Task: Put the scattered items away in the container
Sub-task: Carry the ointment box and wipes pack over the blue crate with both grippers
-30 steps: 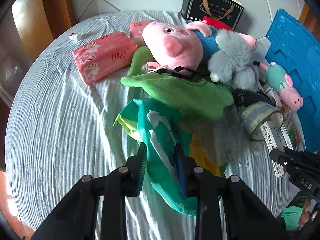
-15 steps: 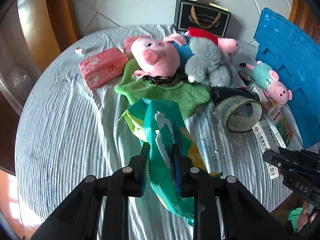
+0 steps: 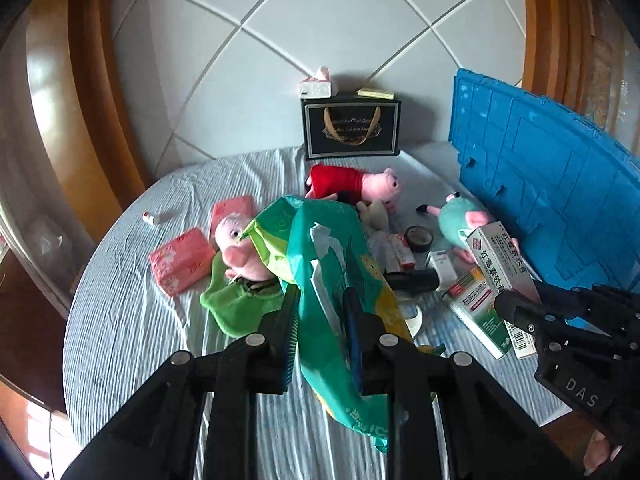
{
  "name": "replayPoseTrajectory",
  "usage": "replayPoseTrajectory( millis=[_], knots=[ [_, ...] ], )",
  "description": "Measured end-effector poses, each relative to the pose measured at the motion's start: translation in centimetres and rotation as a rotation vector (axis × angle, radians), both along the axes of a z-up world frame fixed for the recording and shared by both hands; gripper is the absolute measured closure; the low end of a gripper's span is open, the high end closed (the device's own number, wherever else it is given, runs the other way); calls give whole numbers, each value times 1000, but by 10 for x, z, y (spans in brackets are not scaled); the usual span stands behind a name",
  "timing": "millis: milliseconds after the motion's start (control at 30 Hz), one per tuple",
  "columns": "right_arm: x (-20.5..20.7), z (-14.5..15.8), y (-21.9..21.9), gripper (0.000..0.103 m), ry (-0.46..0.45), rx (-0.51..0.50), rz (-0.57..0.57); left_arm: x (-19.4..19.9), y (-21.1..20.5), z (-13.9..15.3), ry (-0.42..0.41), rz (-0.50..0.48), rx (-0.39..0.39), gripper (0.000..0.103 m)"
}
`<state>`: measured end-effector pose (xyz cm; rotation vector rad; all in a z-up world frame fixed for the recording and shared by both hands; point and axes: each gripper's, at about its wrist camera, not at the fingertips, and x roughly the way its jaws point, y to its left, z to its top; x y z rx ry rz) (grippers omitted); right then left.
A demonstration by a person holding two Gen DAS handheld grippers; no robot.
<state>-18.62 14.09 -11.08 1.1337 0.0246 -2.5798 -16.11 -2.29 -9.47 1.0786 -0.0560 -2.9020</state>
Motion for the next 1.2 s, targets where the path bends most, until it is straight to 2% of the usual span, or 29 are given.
replayPoseTrajectory(
  millis=[333, 533, 633, 733, 833, 967, 1100, 1133, 1200],
  knots=[
    [-5, 95, 62, 75, 224, 30, -190, -32, 59, 70, 191, -169, 28, 82],
    [-9, 138, 152, 75, 327, 23, -350, -54, 132, 115, 294, -280, 37, 82],
    [-12, 147, 211, 75, 358, 44, -420, -65, 182, 138, 357, -325, 65, 82],
    [-18, 146, 272, 75, 360, 52, -458, -76, 242, 154, 382, -373, 96, 82],
    [-29, 139, 331, 75, 324, 64, -469, -90, 309, 154, 334, -425, 114, 82],
    [-36, 126, 387, 75, 268, 74, -443, -110, 389, 137, 165, -493, 83, 82],
    [-42, 113, 426, 75, 204, 62, -423, -126, 451, 112, -24, -542, 37, 82],
    [-44, 111, 434, 75, 190, 61, -422, -129, 464, 104, -69, -547, 3, 82],
    [-53, 99, 446, 75, 167, 52, -415, -121, 474, 102, -79, -540, -39, 82]
  ],
)
